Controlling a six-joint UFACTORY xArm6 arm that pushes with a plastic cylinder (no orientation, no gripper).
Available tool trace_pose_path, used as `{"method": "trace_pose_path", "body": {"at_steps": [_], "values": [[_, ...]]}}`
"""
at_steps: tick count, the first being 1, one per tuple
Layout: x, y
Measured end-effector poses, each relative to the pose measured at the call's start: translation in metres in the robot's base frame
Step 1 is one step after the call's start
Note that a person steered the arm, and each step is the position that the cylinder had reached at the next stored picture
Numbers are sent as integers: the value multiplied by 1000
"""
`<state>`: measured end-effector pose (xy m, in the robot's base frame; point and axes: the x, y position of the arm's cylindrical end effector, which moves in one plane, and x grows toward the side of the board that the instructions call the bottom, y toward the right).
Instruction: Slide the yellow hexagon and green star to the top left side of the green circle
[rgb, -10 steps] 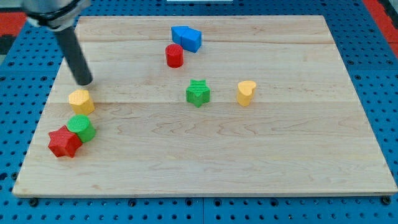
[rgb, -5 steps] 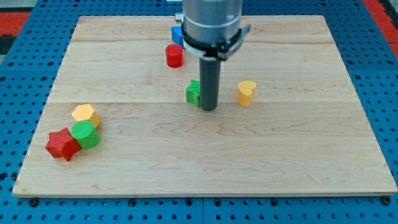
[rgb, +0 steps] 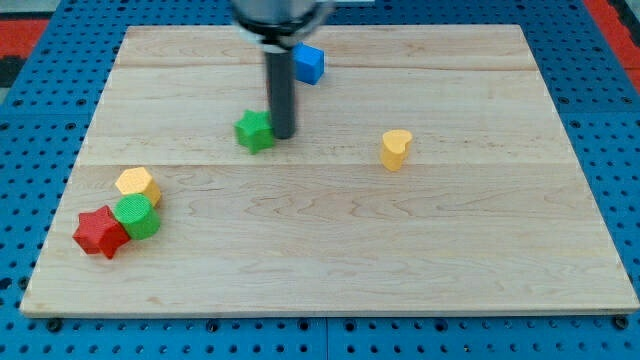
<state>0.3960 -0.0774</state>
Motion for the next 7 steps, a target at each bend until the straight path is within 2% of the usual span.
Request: {"method": "trace_pose_path", "body": {"at_steps": [1,2,3,5,6,7], "values": [[28,-85],[-7,-82],[-31,-121],[-73,-147],[-43,-191],[8,-165]]}}
